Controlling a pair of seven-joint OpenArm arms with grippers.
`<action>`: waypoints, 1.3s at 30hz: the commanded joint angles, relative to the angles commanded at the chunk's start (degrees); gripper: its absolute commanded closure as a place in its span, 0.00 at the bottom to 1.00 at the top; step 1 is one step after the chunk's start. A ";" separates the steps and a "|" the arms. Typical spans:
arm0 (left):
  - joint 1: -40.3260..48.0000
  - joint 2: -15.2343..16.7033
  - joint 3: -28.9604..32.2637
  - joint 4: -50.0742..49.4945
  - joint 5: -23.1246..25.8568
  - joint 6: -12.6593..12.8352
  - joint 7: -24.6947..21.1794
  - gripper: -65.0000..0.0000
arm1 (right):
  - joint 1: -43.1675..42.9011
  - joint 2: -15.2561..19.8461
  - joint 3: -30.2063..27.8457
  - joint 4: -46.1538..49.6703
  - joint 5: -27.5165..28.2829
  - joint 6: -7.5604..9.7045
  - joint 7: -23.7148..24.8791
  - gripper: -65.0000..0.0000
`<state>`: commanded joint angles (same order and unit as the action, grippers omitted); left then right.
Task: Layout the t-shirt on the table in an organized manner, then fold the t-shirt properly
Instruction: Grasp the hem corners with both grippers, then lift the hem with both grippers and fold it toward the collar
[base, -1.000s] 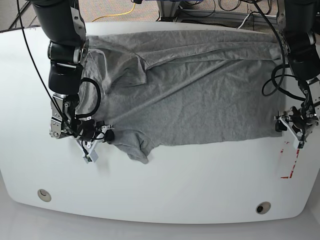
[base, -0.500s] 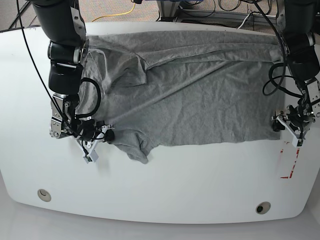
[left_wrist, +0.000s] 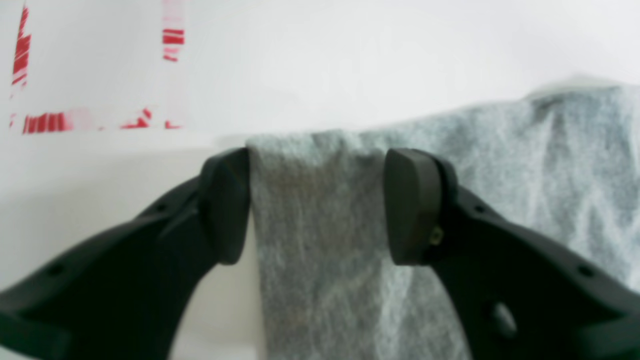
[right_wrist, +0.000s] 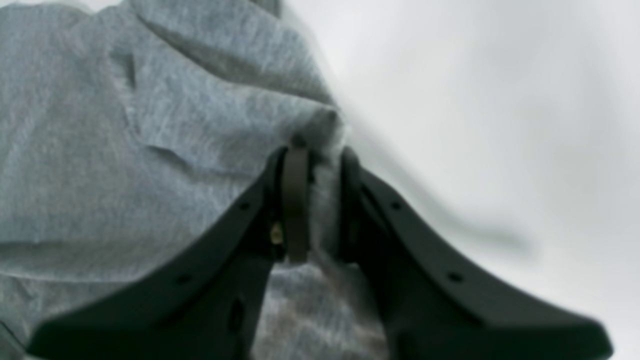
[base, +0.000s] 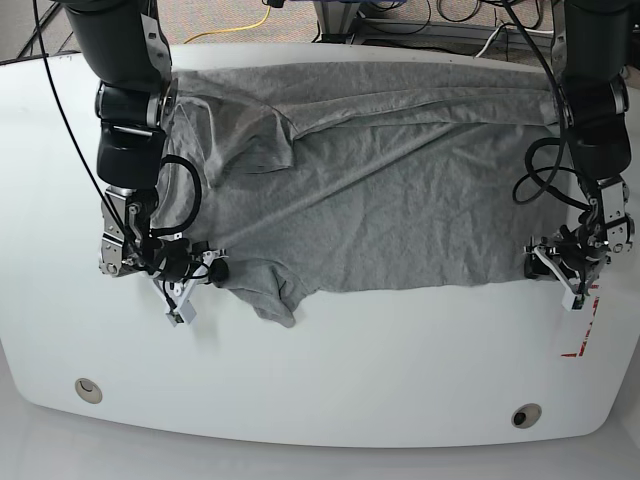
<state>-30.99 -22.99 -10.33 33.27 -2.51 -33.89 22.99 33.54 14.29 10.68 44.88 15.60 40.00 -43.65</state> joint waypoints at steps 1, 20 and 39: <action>0.00 0.00 0.00 0.00 0.00 0.00 0.00 0.68 | 0.00 0.00 0.00 0.00 0.00 0.00 0.00 0.86; 3.52 0.18 -3.69 15.47 -0.09 -0.35 5.01 1.00 | 0.09 0.26 0.26 2.20 0.09 0.00 -1.49 0.87; 14.59 1.41 -4.84 39.56 -0.09 -5.63 17.05 1.00 | -9.85 0.88 2.99 32.97 0.18 0.00 -17.05 0.86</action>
<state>-16.40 -21.58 -15.16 72.84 -2.59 -39.52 40.04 23.69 15.16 13.67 77.85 15.78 40.00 -60.70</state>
